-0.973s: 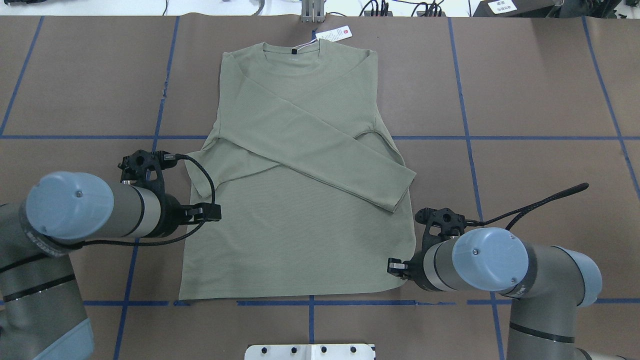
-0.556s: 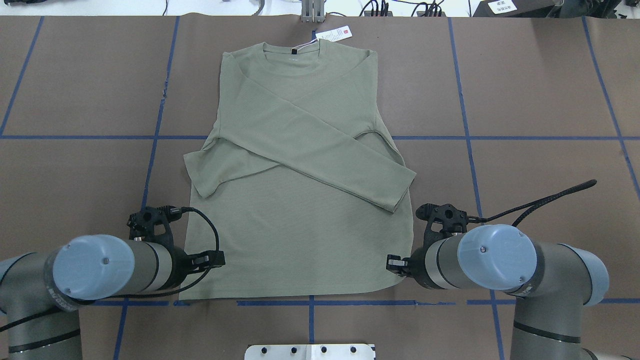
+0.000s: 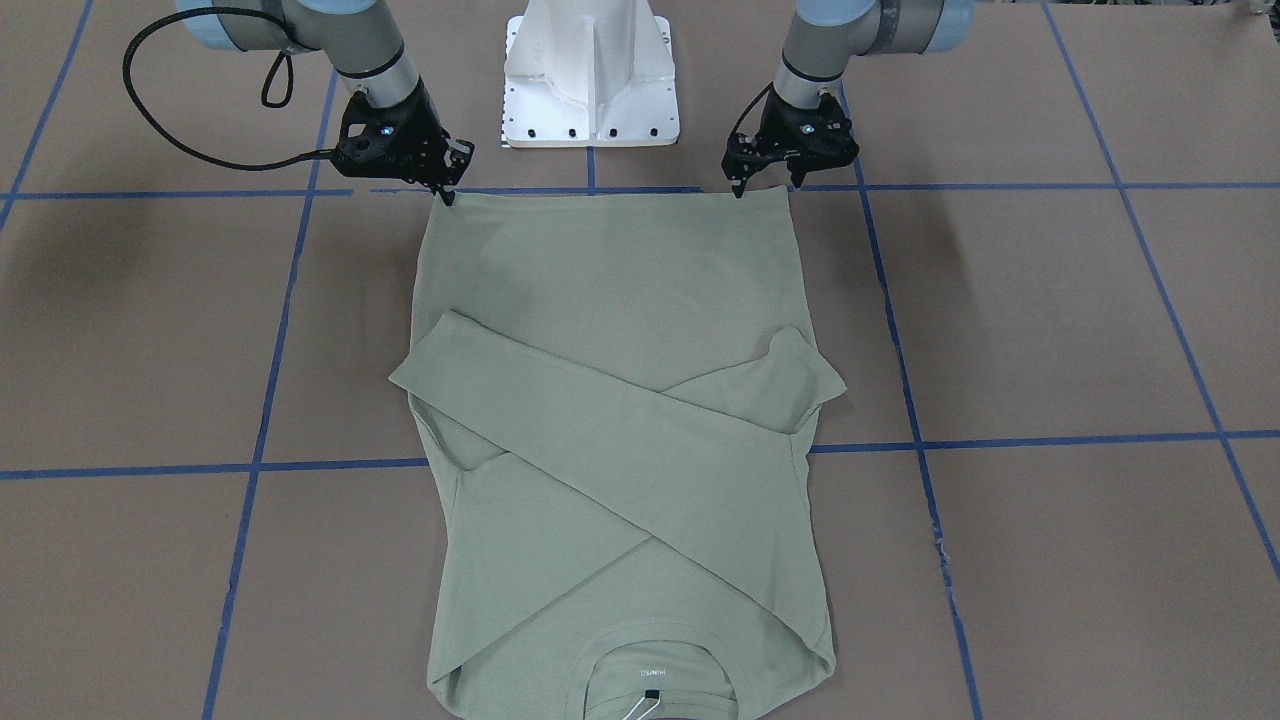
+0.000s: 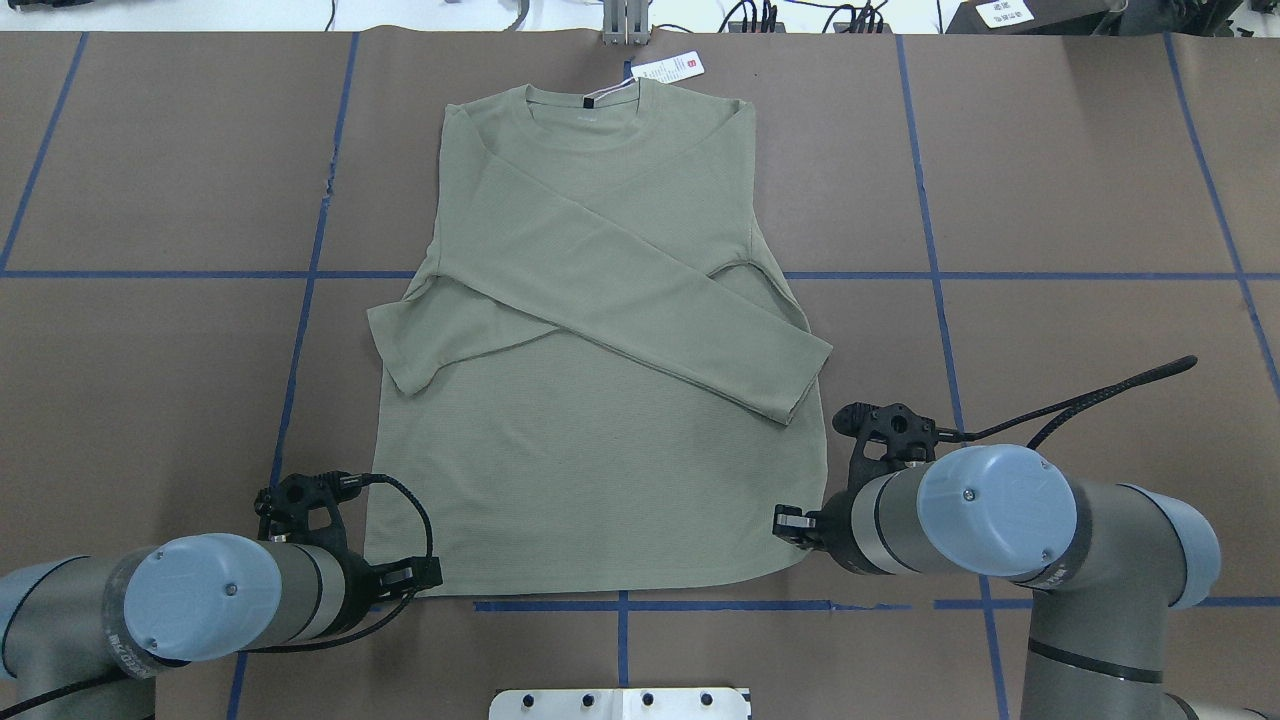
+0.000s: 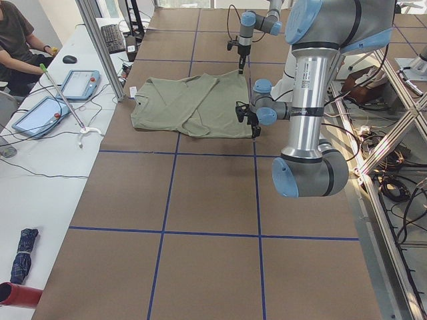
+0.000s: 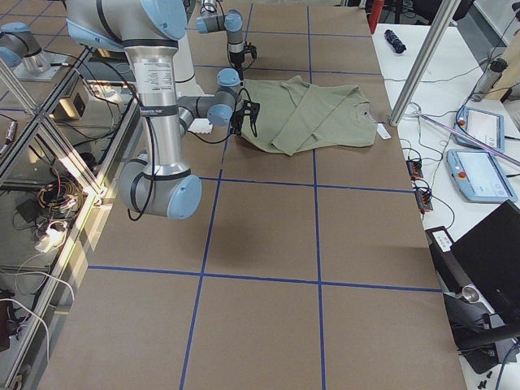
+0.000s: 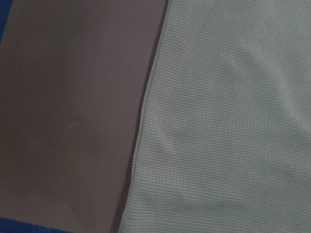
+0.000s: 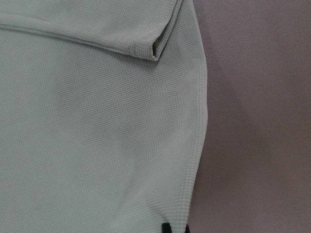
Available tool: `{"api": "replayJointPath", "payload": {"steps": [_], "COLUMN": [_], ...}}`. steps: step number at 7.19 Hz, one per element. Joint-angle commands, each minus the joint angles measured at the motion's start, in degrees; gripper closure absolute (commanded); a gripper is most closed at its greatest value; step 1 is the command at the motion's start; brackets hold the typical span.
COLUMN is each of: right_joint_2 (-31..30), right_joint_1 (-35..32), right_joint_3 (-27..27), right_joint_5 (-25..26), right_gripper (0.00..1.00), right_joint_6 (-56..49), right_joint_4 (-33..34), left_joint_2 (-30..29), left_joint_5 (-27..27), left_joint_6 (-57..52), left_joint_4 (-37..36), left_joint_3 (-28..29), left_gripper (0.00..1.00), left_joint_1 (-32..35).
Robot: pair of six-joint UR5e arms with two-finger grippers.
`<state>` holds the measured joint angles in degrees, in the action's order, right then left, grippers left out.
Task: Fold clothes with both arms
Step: 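Grasp the hem corners nearest the robot with both grippers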
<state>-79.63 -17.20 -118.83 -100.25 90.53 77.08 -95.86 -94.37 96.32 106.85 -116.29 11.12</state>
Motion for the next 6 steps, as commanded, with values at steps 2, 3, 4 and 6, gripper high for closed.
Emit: {"api": "replayJointPath", "payload": {"steps": [2, 3, 4, 6], "right_joint_2": [0.0, 0.0, 0.0, 0.0], "right_joint_1": [-0.4, -0.5, -0.6, -0.9], "right_joint_3": [0.1, 0.1, 0.1, 0.1], "right_joint_5": [0.0, 0.0, -0.1, -0.3], "right_gripper": [1.0, 1.0, 1.0, 1.0], "right_joint_6": [-0.1, -0.1, -0.1, -0.1], "right_joint_4": [0.0, 0.0, 0.0, 0.0], "left_joint_2": [-0.2, -0.2, -0.2, 0.0], "left_joint_5": [0.1, 0.1, 0.1, 0.1], "left_joint_6": [-0.3, -0.1, -0.1, -0.1], "left_joint_4": [-0.1, -0.1, -0.1, -0.1], "left_joint_3": [1.9, 1.9, 1.8, 1.2], "left_gripper": [0.09, 0.18, 0.34, 0.51], "left_joint_1": [0.0, 0.0, 0.0, 0.2]}}
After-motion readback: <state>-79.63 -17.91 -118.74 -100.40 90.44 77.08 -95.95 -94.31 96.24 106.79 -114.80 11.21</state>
